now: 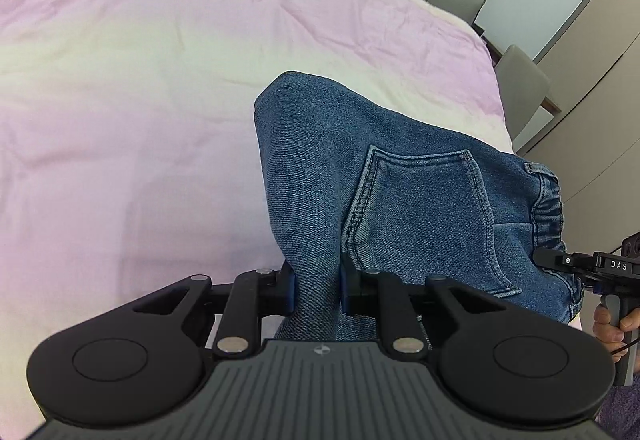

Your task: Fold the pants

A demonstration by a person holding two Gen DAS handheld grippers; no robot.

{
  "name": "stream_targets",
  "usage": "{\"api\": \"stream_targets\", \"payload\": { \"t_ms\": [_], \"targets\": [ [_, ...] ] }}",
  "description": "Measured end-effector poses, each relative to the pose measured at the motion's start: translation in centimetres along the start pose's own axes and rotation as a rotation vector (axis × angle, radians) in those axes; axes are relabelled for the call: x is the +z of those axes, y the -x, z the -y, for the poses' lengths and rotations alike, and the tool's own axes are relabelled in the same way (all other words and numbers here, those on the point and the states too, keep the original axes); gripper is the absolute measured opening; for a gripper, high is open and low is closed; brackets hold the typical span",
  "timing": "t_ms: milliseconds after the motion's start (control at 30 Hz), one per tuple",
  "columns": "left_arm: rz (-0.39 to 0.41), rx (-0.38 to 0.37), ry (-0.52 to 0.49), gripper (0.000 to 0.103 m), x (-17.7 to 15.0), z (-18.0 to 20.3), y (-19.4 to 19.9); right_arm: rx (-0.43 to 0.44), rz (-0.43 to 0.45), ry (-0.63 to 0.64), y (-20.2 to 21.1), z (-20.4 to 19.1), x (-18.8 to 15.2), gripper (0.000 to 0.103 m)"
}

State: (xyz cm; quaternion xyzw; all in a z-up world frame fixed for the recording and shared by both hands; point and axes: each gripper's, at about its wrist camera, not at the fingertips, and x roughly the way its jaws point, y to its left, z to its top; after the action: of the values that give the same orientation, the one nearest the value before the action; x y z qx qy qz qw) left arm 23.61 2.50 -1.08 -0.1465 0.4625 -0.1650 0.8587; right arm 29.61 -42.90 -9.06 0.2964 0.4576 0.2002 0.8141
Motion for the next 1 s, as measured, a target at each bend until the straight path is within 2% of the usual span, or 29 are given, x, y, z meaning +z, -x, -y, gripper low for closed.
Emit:
{"api": "stream_targets", "payload": {
  "t_ms": [67, 267, 433, 567, 700, 900, 1000],
  "targets": [
    [0.018, 0.030, -0.027, 0.021, 0.3, -0.6, 2.7, 0.029, 0.006, 0.003, -0.9, -0.8, 0.2, 0.037],
    [0.059, 0.118, -0.051, 0.021, 0.5, -4.2, 10.8, 0.127, -0.010, 0.030, -3.8, -7.9, -1.2, 0.037],
    [0.075, 0.191, -0.026, 0.021, -0.3, -8.6, 14.7, 0.189, -0.052, 0.041, -8.6, -13.2, -3.4, 0.037],
    [0.069, 0.214, 0.008, 0.021, -0.8, -12.5, 15.2, 0.205, -0.085, 0.043, -12.9, -15.8, -5.0, 0.037],
    [0.039, 0.219, 0.039, 0.021, -1.4, -16.6, 13.9, 0.187, -0.129, 0.041, -17.6, -17.1, -6.2, 0.037],
    [-0.001, 0.198, 0.071, 0.021, -2.5, -22.6, 10.8, 0.133, -0.180, 0.044, -24.1, -16.6, -7.7, 0.037],
    [-0.012, 0.182, 0.084, 0.021, -2.7, -24.5, 8.3, 0.102, -0.202, 0.036, -27.0, -15.9, -7.8, 0.037]
  ]
}}
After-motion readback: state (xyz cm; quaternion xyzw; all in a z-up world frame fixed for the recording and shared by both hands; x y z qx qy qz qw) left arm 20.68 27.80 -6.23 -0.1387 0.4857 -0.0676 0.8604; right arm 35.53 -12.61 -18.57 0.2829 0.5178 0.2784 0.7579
